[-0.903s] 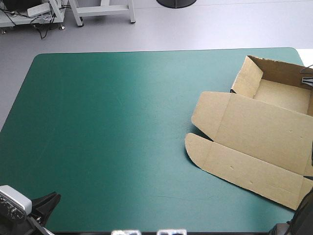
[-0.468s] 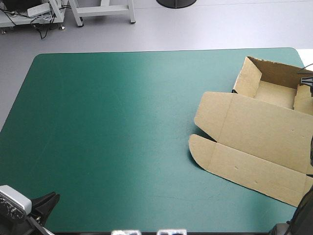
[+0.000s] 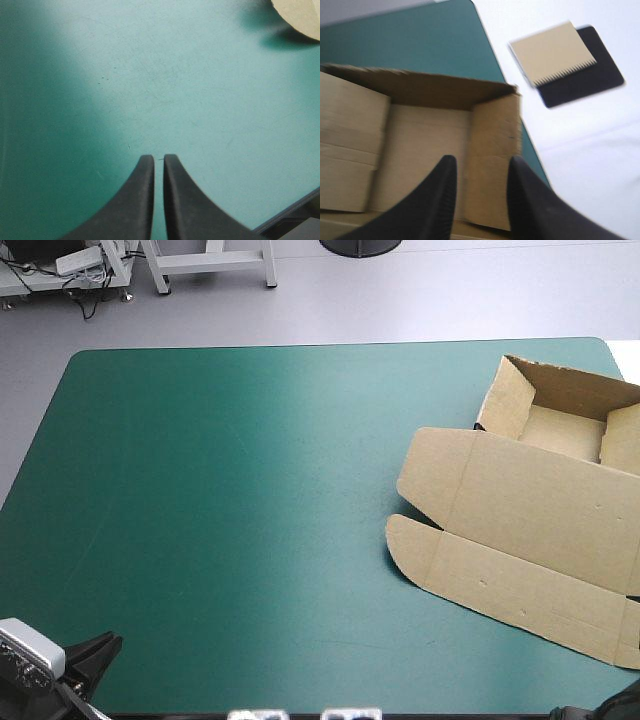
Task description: Fold the box
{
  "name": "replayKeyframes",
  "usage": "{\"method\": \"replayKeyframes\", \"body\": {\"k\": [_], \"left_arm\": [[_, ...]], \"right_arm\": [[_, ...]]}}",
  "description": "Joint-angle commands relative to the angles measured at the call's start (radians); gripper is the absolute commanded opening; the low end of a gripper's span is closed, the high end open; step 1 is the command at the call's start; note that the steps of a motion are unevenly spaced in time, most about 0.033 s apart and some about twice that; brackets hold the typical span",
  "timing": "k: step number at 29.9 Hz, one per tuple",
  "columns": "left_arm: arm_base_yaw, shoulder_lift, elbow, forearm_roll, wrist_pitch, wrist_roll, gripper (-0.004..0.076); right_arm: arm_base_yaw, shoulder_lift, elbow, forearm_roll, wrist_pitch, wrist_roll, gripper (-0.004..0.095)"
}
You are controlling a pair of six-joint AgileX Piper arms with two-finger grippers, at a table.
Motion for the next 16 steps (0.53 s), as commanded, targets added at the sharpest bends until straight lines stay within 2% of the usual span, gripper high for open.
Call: {"method": "replayKeyframes", "body": {"k": [1, 4, 7, 11, 16], "left_arm": [[-0.006, 0.017, -0.017, -0.010, 0.041, -0.004, 0.0044], [-0.006, 0.017, -0.017, -0.010, 0.041, -0.004, 0.0044], [-0.006, 0.017, -0.017, -0.010, 0.030, 0.021, 0.0044], [-0.006, 0.017, -0.017, -0.010, -0.010, 0.046, 0.0044], [-0.006, 0.017, 0.014, -0.018, -0.047, 0.062, 0.0044]], "right_arm": [[-0.003, -0.153, -0.026, 0.203, -0.009, -0.040, -0.0007], [-0.003, -0.254, -0.026, 0.336, -0.009, -0.062, 0.0002], [-0.003, -0.355, 0.008, 0.399, -0.007, -0.079, 0.0000], [0.024, -0.505, 0.162, 0.359, -0.011, -0.082, 0.0000], [0.135, -0.723, 0.504, 0.246, -0.024, -0.093, 0.0000]]}}
